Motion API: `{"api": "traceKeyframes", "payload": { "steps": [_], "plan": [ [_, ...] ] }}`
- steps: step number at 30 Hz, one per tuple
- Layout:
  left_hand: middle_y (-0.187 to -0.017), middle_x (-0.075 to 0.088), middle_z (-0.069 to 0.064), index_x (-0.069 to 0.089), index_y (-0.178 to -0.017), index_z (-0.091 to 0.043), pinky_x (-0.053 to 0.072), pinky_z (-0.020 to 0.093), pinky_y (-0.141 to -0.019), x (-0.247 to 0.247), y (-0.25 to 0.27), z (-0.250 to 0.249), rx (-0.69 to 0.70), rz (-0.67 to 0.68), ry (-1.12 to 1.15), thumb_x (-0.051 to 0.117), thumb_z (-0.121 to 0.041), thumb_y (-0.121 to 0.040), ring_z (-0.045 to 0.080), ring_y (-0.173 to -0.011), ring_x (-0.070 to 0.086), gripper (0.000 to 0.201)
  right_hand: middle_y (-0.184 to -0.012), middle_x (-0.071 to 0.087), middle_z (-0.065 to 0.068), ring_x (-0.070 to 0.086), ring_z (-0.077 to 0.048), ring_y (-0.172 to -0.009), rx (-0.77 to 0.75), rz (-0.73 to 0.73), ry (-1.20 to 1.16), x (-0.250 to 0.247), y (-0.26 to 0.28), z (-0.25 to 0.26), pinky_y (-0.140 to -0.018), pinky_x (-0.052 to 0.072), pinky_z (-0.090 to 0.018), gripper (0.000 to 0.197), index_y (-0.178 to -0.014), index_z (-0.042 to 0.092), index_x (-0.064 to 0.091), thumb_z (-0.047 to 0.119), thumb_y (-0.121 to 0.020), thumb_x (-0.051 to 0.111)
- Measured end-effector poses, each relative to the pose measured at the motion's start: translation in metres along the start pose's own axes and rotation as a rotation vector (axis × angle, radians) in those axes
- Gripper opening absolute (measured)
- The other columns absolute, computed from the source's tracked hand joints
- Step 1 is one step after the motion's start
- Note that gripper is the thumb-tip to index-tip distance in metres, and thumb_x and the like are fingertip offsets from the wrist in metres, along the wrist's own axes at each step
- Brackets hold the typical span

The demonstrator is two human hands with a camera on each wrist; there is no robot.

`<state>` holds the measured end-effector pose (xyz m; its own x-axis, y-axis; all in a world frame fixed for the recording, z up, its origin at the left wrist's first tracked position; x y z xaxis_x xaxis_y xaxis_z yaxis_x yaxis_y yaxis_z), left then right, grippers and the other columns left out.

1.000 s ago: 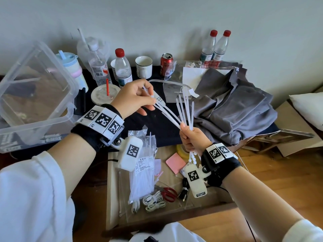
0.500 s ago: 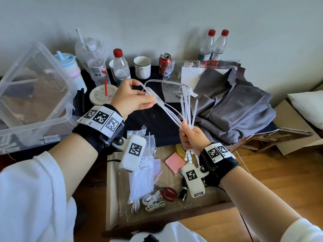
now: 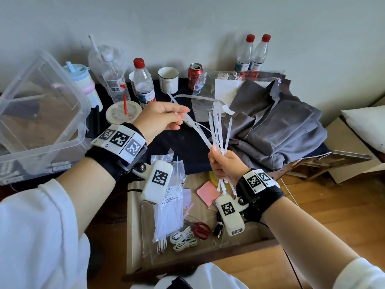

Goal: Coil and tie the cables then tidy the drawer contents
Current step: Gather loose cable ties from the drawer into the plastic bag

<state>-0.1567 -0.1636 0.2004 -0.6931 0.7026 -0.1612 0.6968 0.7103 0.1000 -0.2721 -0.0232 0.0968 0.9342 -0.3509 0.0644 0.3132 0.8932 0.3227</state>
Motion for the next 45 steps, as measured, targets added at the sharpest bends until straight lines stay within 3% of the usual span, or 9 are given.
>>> {"api": "traceKeyframes", "payload": {
  "steps": [5,9,14,21,26,30,38,42,45],
  "plan": [
    [-0.087,0.064,0.002,0.064,-0.105,-0.010,0.050,0.011,-0.063,0.010,0.004,0.001,0.019,0.098,-0.125,0.052,0.002,-0.092,-0.002,-0.064,0.060,0.021,-0.045,0.023,0.009,0.018,-0.006,-0.038,-0.002,0.052,-0.008,0.006,0.002,0.002,-0.042,0.013,-0.021,0.039,-0.064,0.014,0.038,0.034,-0.097,0.038],
    [-0.077,0.057,0.000,0.062,-0.088,-0.015,0.051,0.012,-0.063,-0.005,0.000,-0.012,0.140,-0.078,-0.164,0.048,-0.001,-0.095,0.001,-0.063,0.056,0.021,-0.046,0.022,0.008,0.017,-0.008,-0.040,0.020,0.057,0.023,0.005,0.005,0.001,-0.046,0.010,-0.026,0.039,-0.063,0.015,0.036,0.033,-0.098,0.040],
    [-0.059,0.055,-0.002,0.059,-0.085,-0.019,0.052,0.015,-0.059,-0.033,-0.006,-0.020,0.188,-0.290,-0.027,0.042,-0.004,-0.098,0.000,-0.050,0.055,0.026,-0.047,0.021,0.006,0.017,-0.008,-0.039,0.045,0.003,-0.034,-0.006,0.008,-0.008,-0.040,0.015,-0.020,0.040,-0.063,0.017,0.035,0.035,-0.099,0.038],
    [-0.087,0.058,0.003,0.059,-0.103,-0.005,0.056,0.021,-0.079,-0.021,0.001,0.002,0.046,-0.281,0.359,0.041,0.006,-0.096,0.006,-0.073,0.060,0.022,-0.041,0.026,0.008,0.020,-0.004,-0.032,-0.042,-0.050,-0.301,-0.007,0.003,0.006,-0.036,0.019,-0.015,0.037,-0.073,0.014,0.040,0.032,-0.102,0.026],
    [-0.084,0.057,0.002,0.061,-0.097,-0.005,0.054,0.018,-0.074,-0.033,0.003,-0.001,0.075,-0.403,0.448,0.043,0.004,-0.096,0.005,-0.072,0.060,0.020,-0.042,0.032,0.006,0.021,-0.005,-0.029,-0.040,-0.158,-0.303,-0.017,0.000,0.005,-0.034,0.019,-0.012,0.030,-0.077,0.012,0.044,0.022,-0.103,0.030],
    [-0.084,0.057,0.006,0.060,-0.087,-0.005,0.056,0.019,-0.067,-0.011,0.007,0.014,-0.060,-0.272,0.582,0.042,0.009,-0.094,0.003,-0.060,0.063,0.023,-0.052,0.047,0.004,0.022,-0.002,-0.030,-0.070,-0.146,-0.358,-0.012,-0.002,0.010,-0.035,0.016,-0.013,0.022,-0.087,0.013,0.050,0.017,-0.102,0.033],
    [-0.076,0.055,0.011,0.053,-0.115,0.009,0.057,0.019,-0.066,0.041,0.027,0.060,-0.308,-0.173,0.547,0.041,0.008,-0.095,0.010,-0.066,0.061,0.023,-0.043,0.025,0.011,0.017,-0.002,-0.033,-0.191,-0.127,-0.409,0.008,-0.007,0.045,-0.040,0.011,-0.018,0.019,-0.101,0.016,0.058,0.008,-0.098,0.041],
    [-0.081,0.057,0.012,0.056,-0.109,0.008,0.046,0.027,-0.086,0.036,0.029,0.069,-0.390,-0.227,0.633,0.041,0.006,-0.096,0.014,-0.075,0.059,0.020,-0.041,0.024,0.010,0.018,-0.003,-0.032,-0.119,-0.075,-0.438,0.007,-0.011,0.044,-0.042,0.009,-0.020,0.031,-0.103,0.015,0.063,-0.001,-0.091,0.039],
    [-0.081,0.057,0.012,0.058,-0.099,0.004,0.050,0.025,-0.083,0.033,0.028,0.070,-0.394,-0.221,0.635,0.042,0.006,-0.096,0.015,-0.076,0.059,0.017,-0.042,0.024,0.010,0.018,-0.003,-0.033,-0.165,-0.062,-0.349,0.010,-0.011,0.045,-0.043,0.008,-0.021,0.020,-0.100,0.013,0.063,0.005,-0.092,0.047]
  ]
}}
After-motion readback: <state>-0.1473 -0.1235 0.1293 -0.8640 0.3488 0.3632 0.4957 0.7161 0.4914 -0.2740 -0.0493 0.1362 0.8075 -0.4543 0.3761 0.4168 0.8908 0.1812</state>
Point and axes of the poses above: each hand's wrist, its own y-axis away from the middle knuckle, its own x-axis out of the palm, z = x × y, the point moved 6 cm from there along -y, towards the middle knuckle
